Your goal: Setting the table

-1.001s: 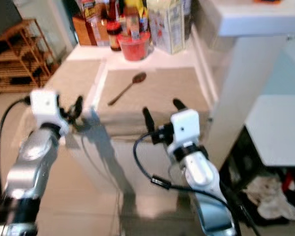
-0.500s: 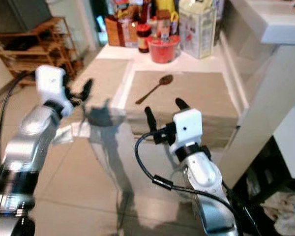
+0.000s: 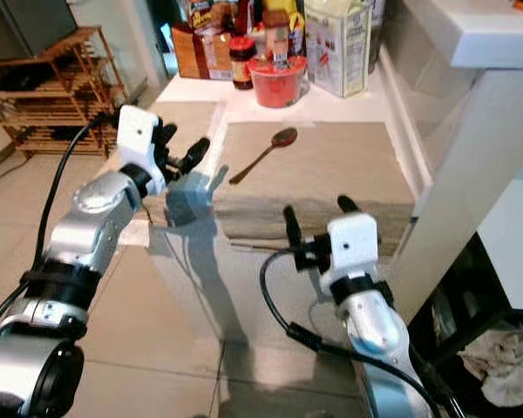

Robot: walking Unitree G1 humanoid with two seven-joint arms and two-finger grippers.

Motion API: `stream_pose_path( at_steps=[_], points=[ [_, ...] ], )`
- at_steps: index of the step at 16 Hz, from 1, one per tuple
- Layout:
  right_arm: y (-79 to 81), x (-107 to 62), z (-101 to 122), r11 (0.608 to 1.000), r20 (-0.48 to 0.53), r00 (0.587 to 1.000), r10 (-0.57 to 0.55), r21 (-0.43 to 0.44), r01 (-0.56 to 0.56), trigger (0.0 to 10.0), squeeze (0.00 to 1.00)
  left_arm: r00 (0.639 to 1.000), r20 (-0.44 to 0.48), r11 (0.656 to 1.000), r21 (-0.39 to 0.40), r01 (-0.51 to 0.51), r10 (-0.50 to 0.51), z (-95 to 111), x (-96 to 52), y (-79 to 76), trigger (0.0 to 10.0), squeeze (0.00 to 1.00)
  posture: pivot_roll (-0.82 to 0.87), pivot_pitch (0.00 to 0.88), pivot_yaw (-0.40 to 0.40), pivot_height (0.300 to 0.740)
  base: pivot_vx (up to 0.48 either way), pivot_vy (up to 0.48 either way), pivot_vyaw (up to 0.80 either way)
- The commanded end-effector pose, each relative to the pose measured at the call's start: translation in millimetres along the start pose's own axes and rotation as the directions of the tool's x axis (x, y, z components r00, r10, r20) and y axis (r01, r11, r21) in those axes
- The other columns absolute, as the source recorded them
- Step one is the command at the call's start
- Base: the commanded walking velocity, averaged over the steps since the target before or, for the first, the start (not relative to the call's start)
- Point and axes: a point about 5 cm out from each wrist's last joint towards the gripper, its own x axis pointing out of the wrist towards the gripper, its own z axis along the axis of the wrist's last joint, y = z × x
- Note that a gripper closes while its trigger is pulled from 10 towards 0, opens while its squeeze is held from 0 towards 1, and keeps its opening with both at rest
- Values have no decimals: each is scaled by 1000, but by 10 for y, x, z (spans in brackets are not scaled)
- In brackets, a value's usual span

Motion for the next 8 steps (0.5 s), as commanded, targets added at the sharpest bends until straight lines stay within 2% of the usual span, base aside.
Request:
stream_pose_path(
  at_steps=[1, 4, 8],
  points=[
    [-9, 2, 69, 1000, 19, 1000, -7, -10, 7, 10000, 0, 1000, 22, 1000, 4, 0, 0, 45, 33, 0, 10000, 0, -200, 0, 136, 740, 0, 0, -750],
    [7, 0, 65, 1000, 23, 1000, 6, -10, -5, 10000, 0, 999, 38, 1000, -7, -22, 22, 18, 29, 6, 10000, 0, -195, 0, 126, 740, 0, 0, -740],
    [40, 44, 54, 1000, 32, 999, 20, -18, -19, 10000, 0, 998, 41, 999, 9, -43, 42, -29, -3, 35, 10000, 0, -182, 0, 119, 740, 0, 0, 0]
  ],
)
